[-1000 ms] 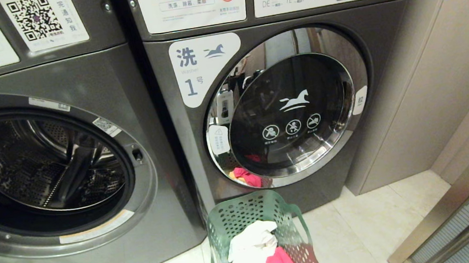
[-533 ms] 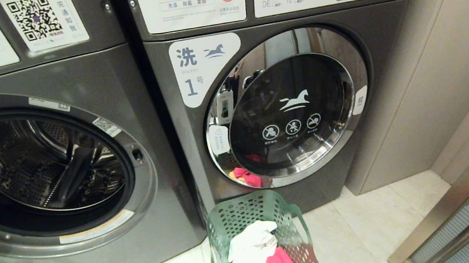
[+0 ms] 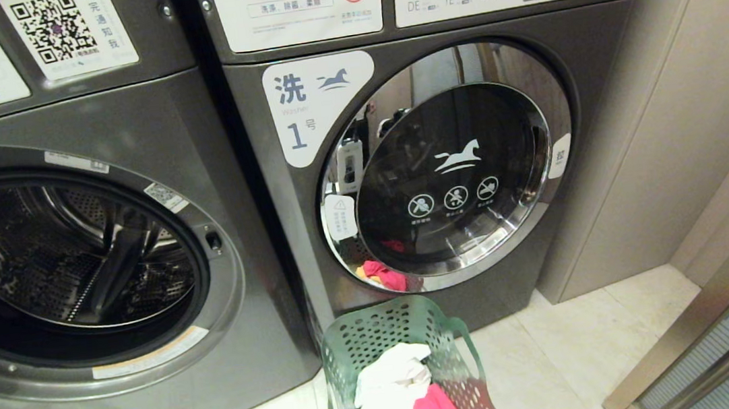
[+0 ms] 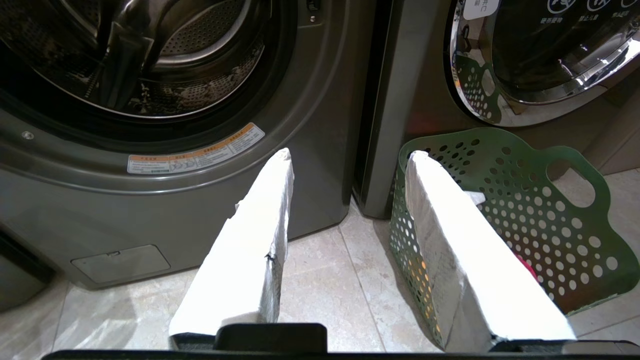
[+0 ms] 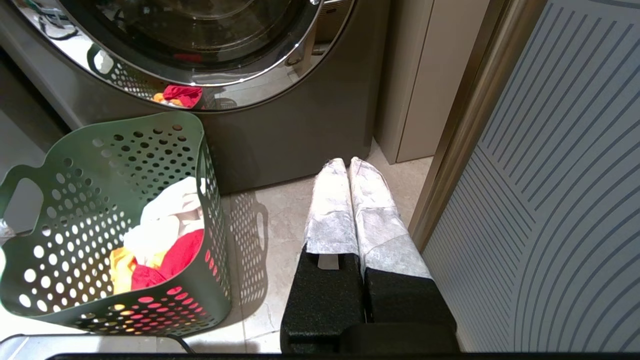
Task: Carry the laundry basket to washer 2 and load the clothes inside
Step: Place the clothes into the washing machine
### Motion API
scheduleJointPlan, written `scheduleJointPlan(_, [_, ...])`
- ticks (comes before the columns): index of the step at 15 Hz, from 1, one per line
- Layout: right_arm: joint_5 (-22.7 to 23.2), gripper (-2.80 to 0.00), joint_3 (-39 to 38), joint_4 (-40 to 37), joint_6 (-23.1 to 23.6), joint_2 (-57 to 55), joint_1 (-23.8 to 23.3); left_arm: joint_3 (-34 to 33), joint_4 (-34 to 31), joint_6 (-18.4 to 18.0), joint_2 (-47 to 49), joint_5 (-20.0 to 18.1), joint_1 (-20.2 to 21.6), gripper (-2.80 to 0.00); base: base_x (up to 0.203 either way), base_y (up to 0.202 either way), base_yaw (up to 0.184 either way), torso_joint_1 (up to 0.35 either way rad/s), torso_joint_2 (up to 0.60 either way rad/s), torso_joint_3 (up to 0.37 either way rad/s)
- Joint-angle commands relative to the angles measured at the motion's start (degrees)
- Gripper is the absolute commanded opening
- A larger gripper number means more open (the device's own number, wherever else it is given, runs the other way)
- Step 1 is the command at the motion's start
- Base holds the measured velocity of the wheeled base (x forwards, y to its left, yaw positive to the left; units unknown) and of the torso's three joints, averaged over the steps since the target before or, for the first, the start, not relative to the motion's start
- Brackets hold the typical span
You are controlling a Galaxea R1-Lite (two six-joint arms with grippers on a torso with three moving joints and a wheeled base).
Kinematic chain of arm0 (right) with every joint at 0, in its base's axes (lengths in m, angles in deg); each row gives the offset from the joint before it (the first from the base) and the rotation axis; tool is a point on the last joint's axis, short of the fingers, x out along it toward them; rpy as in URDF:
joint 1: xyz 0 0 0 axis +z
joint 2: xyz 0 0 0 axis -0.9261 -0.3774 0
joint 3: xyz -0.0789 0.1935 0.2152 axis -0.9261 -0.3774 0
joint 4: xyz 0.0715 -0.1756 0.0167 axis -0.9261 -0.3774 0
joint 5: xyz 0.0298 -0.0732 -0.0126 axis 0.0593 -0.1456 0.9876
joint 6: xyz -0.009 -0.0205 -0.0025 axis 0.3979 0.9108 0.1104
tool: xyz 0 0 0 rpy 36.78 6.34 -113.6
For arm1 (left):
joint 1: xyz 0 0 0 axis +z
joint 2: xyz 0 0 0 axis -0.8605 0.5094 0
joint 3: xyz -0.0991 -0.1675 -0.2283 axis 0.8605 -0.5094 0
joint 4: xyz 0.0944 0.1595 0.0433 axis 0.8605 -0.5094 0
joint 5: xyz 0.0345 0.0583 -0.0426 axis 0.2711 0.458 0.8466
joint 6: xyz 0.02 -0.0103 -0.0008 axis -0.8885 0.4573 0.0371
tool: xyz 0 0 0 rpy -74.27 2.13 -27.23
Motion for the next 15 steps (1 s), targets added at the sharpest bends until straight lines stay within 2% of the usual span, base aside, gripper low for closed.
scheduleJointPlan(1, [0.0, -2.80, -0.4, 0.0, 0.0, -0.1, 0.0, -0.4, 0.0, 0.0, 0.1, 0.0, 0.0, -2.80, 0.000, 0.000, 0.000, 0.000, 0.00, 0.000])
scheduleJointPlan(8, [0.0, -2.80, -0.4, 0.0, 0.2, -0.1, 0.1, -0.4, -0.1, -0.2, 0.1, -0.1, 0.0, -2.80, 0.000, 0.000, 0.000, 0.000, 0.00, 0.000])
scheduleJointPlan(11, [0.4, -2.80, 0.1, -1.7, 2.9, -0.1, 0.1, -0.4, 0.0, 0.0, 0.1, 0.0, 0.0, -2.80, 0.000, 0.000, 0.000, 0.000, 0.00, 0.000])
scheduleJointPlan(15, [0.3, -2.80, -0.1, -1.3, 3.0, -0.1, 0.1, -0.4, -0.1, -0.2, 0.1, -0.1, 0.0, -2.80, 0.000, 0.000, 0.000, 0.000, 0.00, 0.000])
